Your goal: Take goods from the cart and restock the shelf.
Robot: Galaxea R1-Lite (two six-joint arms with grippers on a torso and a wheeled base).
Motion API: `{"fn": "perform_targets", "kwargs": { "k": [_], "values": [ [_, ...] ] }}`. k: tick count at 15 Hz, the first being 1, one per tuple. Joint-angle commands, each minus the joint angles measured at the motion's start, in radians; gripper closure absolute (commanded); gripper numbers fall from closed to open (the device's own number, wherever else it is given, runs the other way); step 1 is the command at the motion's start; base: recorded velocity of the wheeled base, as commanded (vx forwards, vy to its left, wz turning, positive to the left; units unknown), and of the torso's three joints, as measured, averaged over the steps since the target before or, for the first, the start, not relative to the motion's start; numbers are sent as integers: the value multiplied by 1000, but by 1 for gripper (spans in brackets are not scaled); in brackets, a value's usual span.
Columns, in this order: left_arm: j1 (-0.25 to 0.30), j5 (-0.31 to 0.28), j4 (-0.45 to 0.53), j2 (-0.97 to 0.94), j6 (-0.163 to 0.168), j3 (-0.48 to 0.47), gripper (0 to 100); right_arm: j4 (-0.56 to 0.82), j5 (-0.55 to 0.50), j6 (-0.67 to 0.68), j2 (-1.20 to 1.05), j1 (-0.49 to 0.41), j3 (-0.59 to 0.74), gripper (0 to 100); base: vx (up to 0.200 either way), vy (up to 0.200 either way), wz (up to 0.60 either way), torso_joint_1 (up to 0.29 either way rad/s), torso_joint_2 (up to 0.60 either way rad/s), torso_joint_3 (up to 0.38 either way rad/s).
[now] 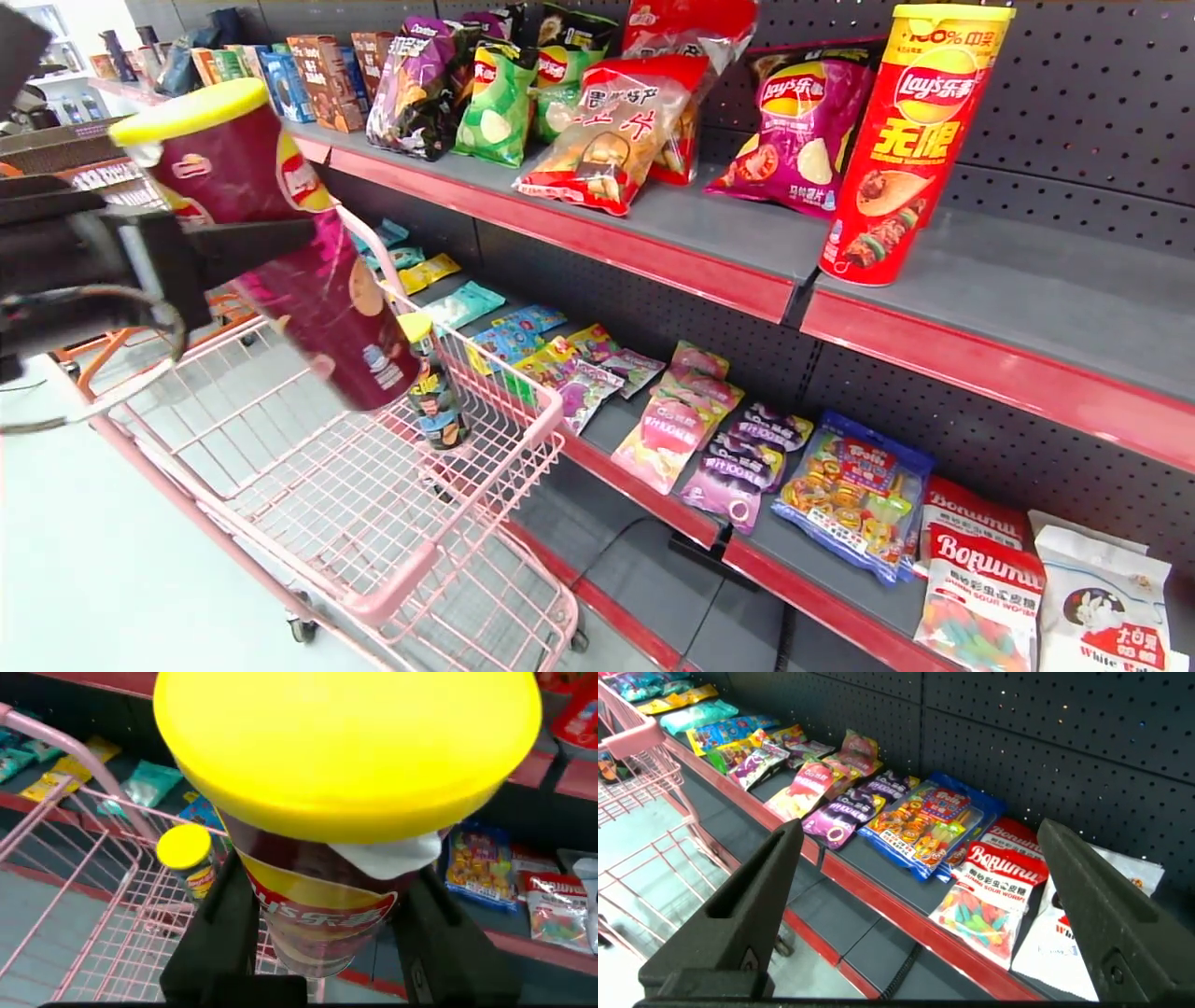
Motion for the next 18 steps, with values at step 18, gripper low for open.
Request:
{"fn": "perform_targets", "kwargs": {
  "k": [18],
  "values": [
    [-2,123,59,-574,197,414,100,-1,0,1,1,1,0,0,0,0,-133,157,-430,-273]
  ]
}}
